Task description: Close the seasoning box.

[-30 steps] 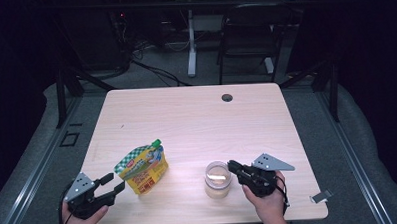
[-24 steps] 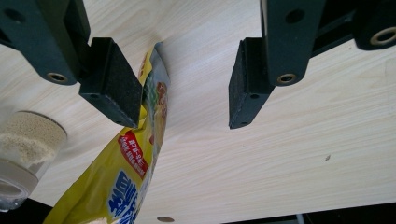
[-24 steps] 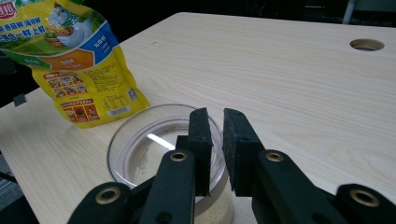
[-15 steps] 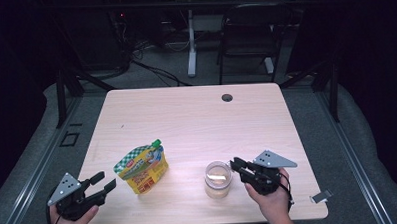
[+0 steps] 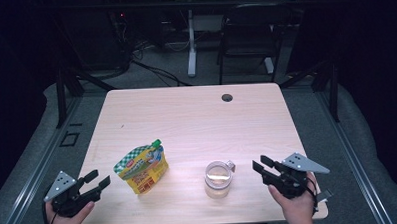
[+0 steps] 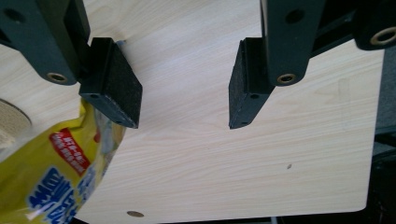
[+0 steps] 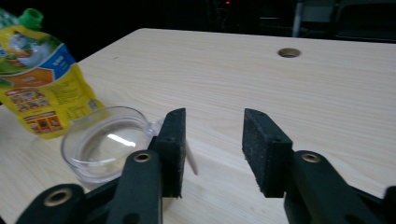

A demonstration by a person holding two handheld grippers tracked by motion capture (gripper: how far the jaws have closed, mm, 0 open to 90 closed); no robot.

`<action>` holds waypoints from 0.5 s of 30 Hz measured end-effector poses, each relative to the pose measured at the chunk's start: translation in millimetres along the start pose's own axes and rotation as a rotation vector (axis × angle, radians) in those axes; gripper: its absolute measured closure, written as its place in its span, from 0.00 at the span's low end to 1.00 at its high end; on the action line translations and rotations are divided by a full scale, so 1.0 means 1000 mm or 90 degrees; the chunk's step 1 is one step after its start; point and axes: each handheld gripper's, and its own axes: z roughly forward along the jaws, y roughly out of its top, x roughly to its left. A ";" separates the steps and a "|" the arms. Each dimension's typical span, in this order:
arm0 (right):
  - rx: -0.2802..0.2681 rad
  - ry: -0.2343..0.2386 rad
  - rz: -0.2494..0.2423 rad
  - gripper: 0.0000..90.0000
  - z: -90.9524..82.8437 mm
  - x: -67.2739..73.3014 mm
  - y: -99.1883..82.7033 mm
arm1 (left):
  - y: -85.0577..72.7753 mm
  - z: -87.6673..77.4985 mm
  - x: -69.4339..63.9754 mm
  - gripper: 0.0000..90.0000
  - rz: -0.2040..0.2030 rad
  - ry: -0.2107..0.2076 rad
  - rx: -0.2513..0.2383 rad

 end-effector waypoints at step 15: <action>0.039 -0.154 0.076 0.52 -0.038 -0.060 -0.035 | -0.010 0.003 0.028 0.49 -0.049 0.039 0.006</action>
